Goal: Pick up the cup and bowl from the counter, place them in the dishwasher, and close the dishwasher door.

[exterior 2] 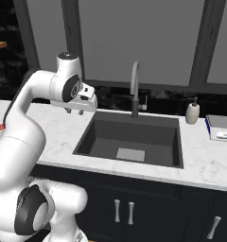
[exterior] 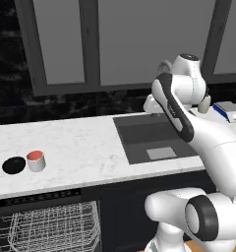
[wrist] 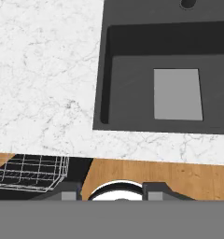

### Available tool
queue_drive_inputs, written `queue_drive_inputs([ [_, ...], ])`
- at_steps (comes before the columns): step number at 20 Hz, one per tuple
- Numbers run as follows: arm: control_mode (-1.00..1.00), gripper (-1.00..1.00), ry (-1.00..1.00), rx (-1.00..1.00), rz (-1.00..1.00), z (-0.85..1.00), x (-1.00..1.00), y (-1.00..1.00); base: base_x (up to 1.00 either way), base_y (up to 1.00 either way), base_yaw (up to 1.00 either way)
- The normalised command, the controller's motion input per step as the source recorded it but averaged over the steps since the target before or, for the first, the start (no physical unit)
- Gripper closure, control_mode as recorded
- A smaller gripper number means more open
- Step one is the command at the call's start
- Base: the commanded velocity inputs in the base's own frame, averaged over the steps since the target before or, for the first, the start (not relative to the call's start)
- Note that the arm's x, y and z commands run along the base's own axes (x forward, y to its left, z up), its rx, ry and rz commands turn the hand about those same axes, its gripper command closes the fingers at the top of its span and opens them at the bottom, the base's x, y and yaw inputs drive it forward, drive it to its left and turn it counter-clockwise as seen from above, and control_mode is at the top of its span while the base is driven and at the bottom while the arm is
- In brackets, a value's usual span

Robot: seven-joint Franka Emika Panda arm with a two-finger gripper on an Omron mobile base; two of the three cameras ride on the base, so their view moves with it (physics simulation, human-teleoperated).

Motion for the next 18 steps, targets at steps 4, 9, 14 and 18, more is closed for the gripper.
queue_drive_inputs([
  [4,1.0,-1.0,0.0,0.0,0.0,0.0,0.0,0.0,0.0,0.0,0.0],
  [9,1.0,-1.0,0.0,0.0,0.0,0.0,0.0,0.0,0.0,0.0,0.29],
  [14,1.0,-1.0,0.0,0.0,0.0,0.0,0.0,0.0,0.0,-0.19,0.7],
  [18,1.0,-1.0,0.0,0.0,0.0,0.0,0.0,0.0,0.0,-0.35,0.75],
])
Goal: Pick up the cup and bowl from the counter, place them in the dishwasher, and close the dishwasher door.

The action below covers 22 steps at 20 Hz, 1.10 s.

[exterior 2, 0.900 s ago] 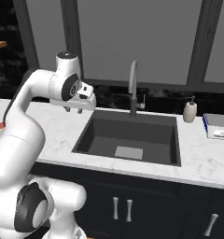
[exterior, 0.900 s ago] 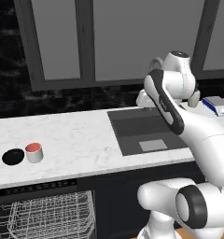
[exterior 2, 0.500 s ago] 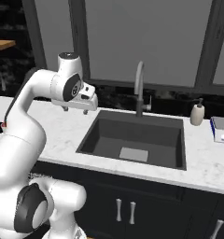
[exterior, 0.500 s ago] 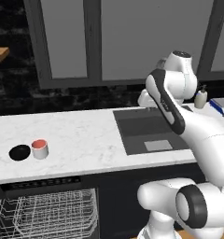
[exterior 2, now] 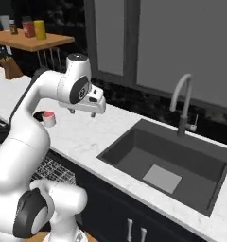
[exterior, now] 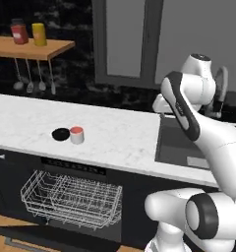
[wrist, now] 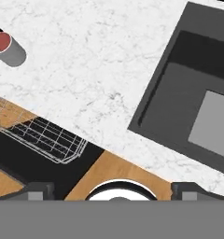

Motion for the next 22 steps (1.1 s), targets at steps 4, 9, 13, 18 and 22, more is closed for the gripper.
queue_drive_inputs([
  [4,1.0,-1.0,0.0,0.0,0.0,0.0,0.0,0.0,0.0,-0.3,0.71],
  [9,1.0,-1.0,0.0,0.0,0.0,0.0,0.0,0.0,0.0,-0.24,0.66],
  [13,1.0,-1.0,0.0,0.0,0.0,0.0,0.0,0.0,0.0,-0.38,0.57],
  [18,1.0,-1.0,0.0,0.0,0.0,0.0,0.0,0.0,0.0,-0.43,0.43],
  [22,1.0,-1.0,0.0,0.0,0.0,0.0,0.0,0.0,0.0,-0.53,0.35],
])
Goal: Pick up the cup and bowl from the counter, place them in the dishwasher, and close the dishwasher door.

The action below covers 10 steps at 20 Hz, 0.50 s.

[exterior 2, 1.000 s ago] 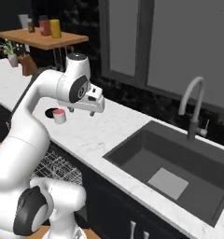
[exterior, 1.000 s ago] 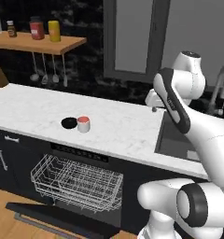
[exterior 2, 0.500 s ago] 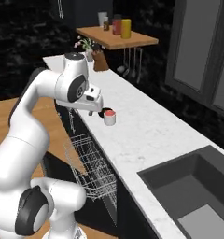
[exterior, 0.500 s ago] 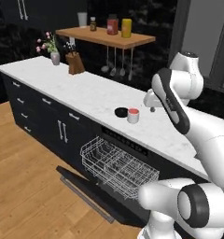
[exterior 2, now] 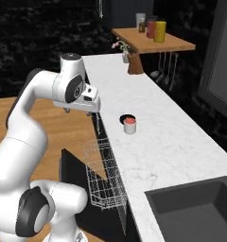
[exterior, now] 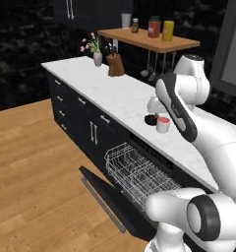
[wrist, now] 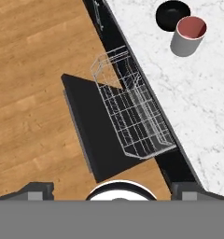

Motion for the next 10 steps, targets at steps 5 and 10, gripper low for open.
queue_drive_inputs([
  [5,1.0,-1.0,0.0,0.0,0.0,0.0,0.0,0.0,0.0,-0.6,0.23],
  [10,1.0,-1.0,0.0,0.0,0.0,0.0,0.0,0.0,0.0,-0.44,0.09],
])
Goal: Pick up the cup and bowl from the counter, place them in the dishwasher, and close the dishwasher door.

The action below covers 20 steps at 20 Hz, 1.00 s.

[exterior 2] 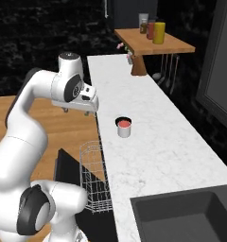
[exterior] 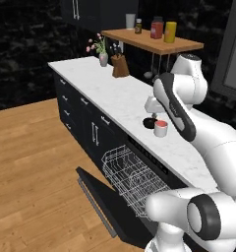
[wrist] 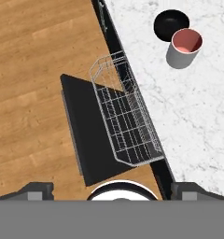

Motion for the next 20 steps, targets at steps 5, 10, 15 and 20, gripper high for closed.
queue_drive_inputs([
  [5,-1.0,-1.0,0.0,0.01,0.01,-0.09,0.0,-0.37,0.0,-0.19,0.01],
  [10,-1.0,-1.0,0.0,0.0,0.03,-0.25,0.21,-0.8,0.0,0.0,0.0],
  [15,-1.0,-1.0,0.0,-0.05,0.02,-0.37,0.42,-0.49,0.0,0.0,0.0],
  [20,-1.0,-1.0,0.0,-0.09,0.05,-0.39,0.68,-0.03,0.0,0.0,0.0],
])
